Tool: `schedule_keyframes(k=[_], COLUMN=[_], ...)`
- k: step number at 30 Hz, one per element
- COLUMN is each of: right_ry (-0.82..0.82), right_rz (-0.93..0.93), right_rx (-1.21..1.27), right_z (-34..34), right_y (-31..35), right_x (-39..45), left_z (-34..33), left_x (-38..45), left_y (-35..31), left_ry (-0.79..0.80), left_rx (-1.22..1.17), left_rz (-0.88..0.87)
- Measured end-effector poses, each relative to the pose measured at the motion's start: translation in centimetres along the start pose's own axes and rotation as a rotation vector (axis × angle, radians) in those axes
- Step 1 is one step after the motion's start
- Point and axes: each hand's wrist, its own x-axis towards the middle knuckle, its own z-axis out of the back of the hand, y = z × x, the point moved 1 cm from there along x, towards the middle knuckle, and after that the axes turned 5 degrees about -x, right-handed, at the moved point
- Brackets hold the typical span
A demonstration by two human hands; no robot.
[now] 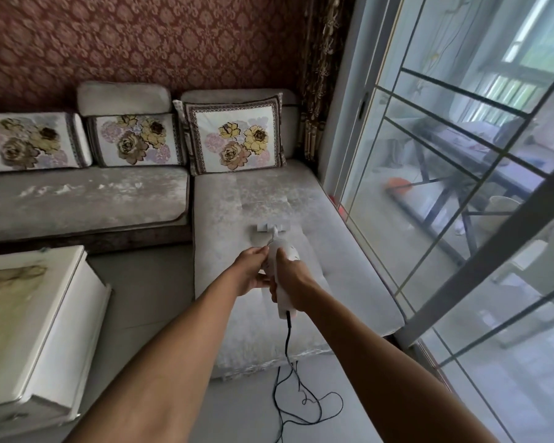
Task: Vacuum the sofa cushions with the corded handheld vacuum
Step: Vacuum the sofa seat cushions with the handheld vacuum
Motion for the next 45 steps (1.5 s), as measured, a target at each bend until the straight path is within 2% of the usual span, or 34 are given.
schedule_keyframes(k=[16,23,34,38,45], right_ry=[0.107,0.021,0.057,0.098,0.052], right_rz=[0.053,0.02,-0.104,0.017,-0.121], right_rx=[-0.103,-0.135,-0.044,-0.006,-0.018], right_z=[-17.1,-22.0,-24.7,-25.9,-29.9], right_y=[0.5,1.6,8.5,11.9,17.0], right_x=[-2.2,2.3,10.6,14.5,24.4], left_z=[17.3,20.9,24.1,25.5,28.7], left_x=[-4.8,-3.0,5.6,10.5,18.1], left_y=[-0.8,-2.7,-7.9,-10.9,-16.3], left_ry=[-0.161,-0.16,-0.132,-0.136,-0.116], left_rx=[-0.122,-0.134,-0.096,-0.09,-0.053], left_rz=[-0.024,-0.023,-0.005,-0.005,0.009])
